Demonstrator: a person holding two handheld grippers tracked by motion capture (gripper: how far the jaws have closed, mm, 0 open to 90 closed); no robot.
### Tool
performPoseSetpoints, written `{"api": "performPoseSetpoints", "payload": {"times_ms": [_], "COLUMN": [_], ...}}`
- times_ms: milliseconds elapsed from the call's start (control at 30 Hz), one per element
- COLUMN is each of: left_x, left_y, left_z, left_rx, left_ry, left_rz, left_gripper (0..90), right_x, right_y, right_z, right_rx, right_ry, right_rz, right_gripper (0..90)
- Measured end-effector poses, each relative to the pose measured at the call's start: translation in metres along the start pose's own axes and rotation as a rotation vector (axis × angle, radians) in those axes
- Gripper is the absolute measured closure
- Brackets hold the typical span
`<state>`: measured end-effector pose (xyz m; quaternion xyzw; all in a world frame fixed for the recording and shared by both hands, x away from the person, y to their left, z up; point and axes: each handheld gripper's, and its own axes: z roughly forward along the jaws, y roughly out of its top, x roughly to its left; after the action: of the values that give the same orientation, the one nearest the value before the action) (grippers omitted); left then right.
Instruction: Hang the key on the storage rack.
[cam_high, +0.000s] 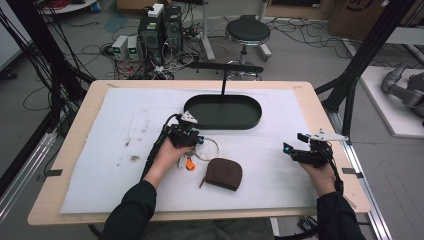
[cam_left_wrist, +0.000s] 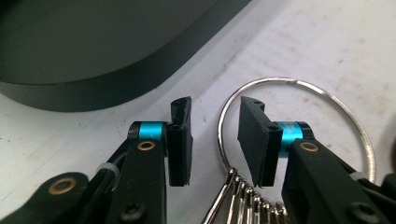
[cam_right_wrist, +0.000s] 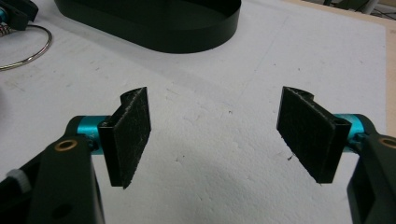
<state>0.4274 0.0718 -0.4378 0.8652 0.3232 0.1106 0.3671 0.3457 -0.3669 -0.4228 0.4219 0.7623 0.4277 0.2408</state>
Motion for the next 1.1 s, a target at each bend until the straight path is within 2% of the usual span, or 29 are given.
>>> {"api": "performPoseSetpoints", "payload": {"times_ms": [67, 167, 267, 400, 567, 667, 700, 767, 800, 900, 933, 1000, 1067, 1100], "left_x": [-0.004, -0.005, -0.010, -0.014, -0.012, -0.011, -0.012, -0.013, -0.015, -0.020, -0.020, -0.026, -0.029, -0.033], "left_y": [0.003, 0.004, 0.006, 0.007, 0.007, 0.007, 0.009, 0.010, 0.011, 0.012, 0.012, 0.010, 0.008, 0.005], "left_z": [0.001, 0.001, 0.002, 0.002, -0.001, -0.009, -0.017, -0.022, -0.029, -0.043, -0.043, -0.055, -0.058, -0.063], "left_rx": [0.024, 0.036, 0.051, 0.059, 0.056, 0.029, -0.003, -0.020, -0.051, -0.090, -0.090, -0.111, -0.117, -0.126], "left_ry": [0.029, 0.023, 0.030, 0.050, 0.047, 0.045, 0.041, 0.039, 0.026, -0.001, -0.001, -0.024, -0.027, -0.038], "left_rz": [0.027, 0.040, 0.074, 0.114, 0.103, 0.093, 0.103, 0.106, 0.107, 0.126, 0.126, 0.158, 0.166, 0.185], "left_gripper": [69.8, 77.2, 84.0, 85.7, 86.1, 86.2, 86.2, 86.2, 86.2, 86.2, 86.2, 86.2, 86.1, 86.1], "right_x": [0.000, 0.000, 0.000, 0.000, 0.000, 0.000, 0.000, 0.000, 0.000, 0.000, 0.000, 0.000, 0.000, 0.000], "right_y": [0.000, 0.000, 0.000, 0.000, 0.000, 0.000, 0.000, 0.000, 0.000, 0.000, 0.000, 0.000, 0.000, 0.000], "right_z": [0.000, 0.000, 0.000, 0.000, 0.000, 0.000, 0.000, 0.000, 0.000, -0.001, -0.001, -0.001, -0.001, -0.001], "right_rx": [0.002, 0.002, 0.002, 0.002, 0.000, 0.000, 0.002, 0.002, 0.001, -0.003, -0.004, -0.002, -0.003, -0.003], "right_ry": [0.001, 0.002, 0.003, 0.005, 0.006, 0.006, 0.005, 0.005, 0.004, 0.005, 0.004, 0.004, 0.005, 0.005], "right_rz": [-0.002, -0.002, -0.004, -0.005, -0.002, -0.003, 0.000, -0.003, -0.003, -0.002, 0.001, 0.005, -0.002, -0.003], "right_gripper": [26.9, 26.9, 26.9, 27.0, 27.0, 27.0, 27.0, 27.0, 27.0, 27.1, 27.1, 27.1, 27.1, 27.1]}}
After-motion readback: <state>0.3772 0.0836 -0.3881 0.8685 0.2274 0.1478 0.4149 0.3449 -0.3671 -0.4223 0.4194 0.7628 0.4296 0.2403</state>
